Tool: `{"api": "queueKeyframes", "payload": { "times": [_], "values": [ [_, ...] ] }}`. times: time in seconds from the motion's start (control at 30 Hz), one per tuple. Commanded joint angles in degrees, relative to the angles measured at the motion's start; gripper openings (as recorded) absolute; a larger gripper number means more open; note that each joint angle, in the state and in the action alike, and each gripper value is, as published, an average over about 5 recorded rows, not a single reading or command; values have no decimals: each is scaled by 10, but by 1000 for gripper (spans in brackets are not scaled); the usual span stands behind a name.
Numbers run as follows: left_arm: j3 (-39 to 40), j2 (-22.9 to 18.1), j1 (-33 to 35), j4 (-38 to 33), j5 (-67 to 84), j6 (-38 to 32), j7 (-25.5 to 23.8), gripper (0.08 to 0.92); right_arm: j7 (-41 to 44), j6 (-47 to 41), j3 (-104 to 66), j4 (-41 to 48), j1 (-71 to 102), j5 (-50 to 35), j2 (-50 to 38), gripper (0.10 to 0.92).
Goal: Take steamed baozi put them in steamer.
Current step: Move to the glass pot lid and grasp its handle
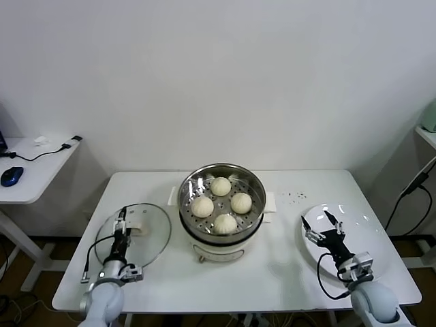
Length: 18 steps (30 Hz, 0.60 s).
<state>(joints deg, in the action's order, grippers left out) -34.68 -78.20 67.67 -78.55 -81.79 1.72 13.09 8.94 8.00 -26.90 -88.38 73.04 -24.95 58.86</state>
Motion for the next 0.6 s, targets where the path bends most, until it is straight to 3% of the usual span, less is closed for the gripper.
{"api": "queueKeyframes", "payload": {
  "times": [0.03, 0.6],
  "values": [
    [7, 9, -20, 27, 31, -15, -8, 779, 2, 1, -2, 4, 0, 9, 4, 823],
    [12, 15, -10, 10, 51, -20, -14, 299, 4, 3, -18, 9, -5, 13, 9, 823]
  ]
}}
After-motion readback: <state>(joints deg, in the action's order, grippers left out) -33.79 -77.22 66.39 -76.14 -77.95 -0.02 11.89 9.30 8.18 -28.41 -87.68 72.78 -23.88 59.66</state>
